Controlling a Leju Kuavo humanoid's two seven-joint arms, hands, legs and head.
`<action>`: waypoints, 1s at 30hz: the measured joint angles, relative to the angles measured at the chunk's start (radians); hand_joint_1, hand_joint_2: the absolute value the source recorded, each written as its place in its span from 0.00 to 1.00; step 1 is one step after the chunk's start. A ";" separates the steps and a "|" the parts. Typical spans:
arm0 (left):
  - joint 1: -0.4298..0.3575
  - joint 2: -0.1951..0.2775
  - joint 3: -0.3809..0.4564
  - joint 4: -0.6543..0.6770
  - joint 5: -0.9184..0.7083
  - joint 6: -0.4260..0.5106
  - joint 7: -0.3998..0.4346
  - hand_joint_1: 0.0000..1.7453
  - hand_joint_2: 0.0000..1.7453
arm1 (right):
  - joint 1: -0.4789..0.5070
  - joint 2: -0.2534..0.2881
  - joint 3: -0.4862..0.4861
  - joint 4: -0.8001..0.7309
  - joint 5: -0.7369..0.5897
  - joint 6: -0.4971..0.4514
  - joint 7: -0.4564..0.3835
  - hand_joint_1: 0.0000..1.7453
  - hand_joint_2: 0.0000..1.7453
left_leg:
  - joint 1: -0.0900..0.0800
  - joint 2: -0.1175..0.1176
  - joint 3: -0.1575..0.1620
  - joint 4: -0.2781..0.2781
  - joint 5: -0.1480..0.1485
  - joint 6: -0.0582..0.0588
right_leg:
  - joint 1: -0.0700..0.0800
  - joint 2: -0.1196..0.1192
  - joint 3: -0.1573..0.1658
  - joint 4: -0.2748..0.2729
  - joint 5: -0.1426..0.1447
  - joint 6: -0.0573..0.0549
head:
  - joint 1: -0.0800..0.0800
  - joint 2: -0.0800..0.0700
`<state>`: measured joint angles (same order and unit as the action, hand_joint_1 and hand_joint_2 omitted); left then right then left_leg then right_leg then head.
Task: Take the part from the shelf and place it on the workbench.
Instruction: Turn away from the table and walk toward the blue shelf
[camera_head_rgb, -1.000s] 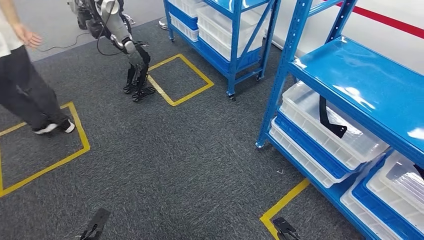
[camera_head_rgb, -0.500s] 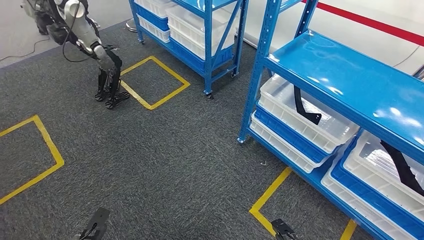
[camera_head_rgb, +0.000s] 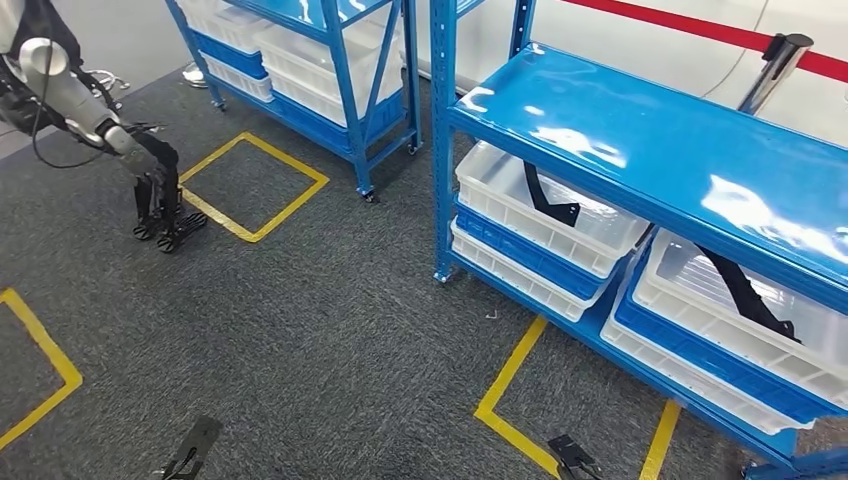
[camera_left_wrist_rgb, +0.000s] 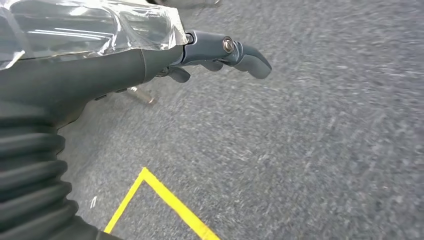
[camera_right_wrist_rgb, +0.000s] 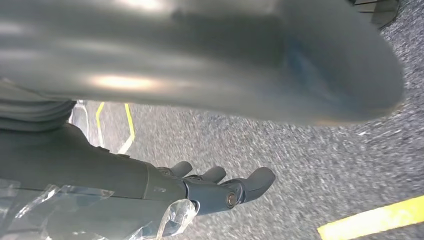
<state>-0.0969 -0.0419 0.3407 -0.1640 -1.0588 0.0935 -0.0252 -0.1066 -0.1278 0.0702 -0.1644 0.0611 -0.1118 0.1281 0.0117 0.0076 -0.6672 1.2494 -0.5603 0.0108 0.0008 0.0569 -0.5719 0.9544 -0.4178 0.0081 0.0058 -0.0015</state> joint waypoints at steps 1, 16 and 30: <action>-0.001 0.000 0.000 0.000 0.000 0.000 0.000 0.00 1.00 | 0.000 0.000 0.000 0.000 0.000 0.000 0.000 0.00 0.00 | 0.000 -0.010 0.027 -0.064 0.038 0.004 | 0.000 0.013 0.002 0.000 0.000 0.000 | 0.000 0.000; -0.001 -0.003 0.000 0.000 -0.001 0.001 0.003 0.00 1.00 | 0.003 0.002 0.001 0.000 0.000 -0.001 0.000 0.00 0.00 | 0.006 0.031 0.137 -0.304 0.129 0.041 | -0.016 -0.054 -0.136 0.264 -0.092 0.055 | 0.006 0.000; 0.000 -0.002 0.001 0.000 0.000 0.000 0.001 0.00 1.00 | -0.001 0.001 0.001 0.000 0.000 0.000 -0.001 0.00 0.00 | 0.002 0.001 0.002 0.018 -0.026 -0.005 | -0.008 -0.021 -0.011 0.007 0.002 0.006 | -0.001 0.000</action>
<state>-0.0971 -0.0443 0.3413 -0.1640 -1.0590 0.0937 -0.0245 -0.1077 -0.1264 0.0710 -0.1640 0.0610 -0.1118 0.1269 0.0133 0.0089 -0.6649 1.2669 -0.5866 0.0057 -0.0068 0.0360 -0.5830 0.9612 -0.4158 0.0145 0.0050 -0.0015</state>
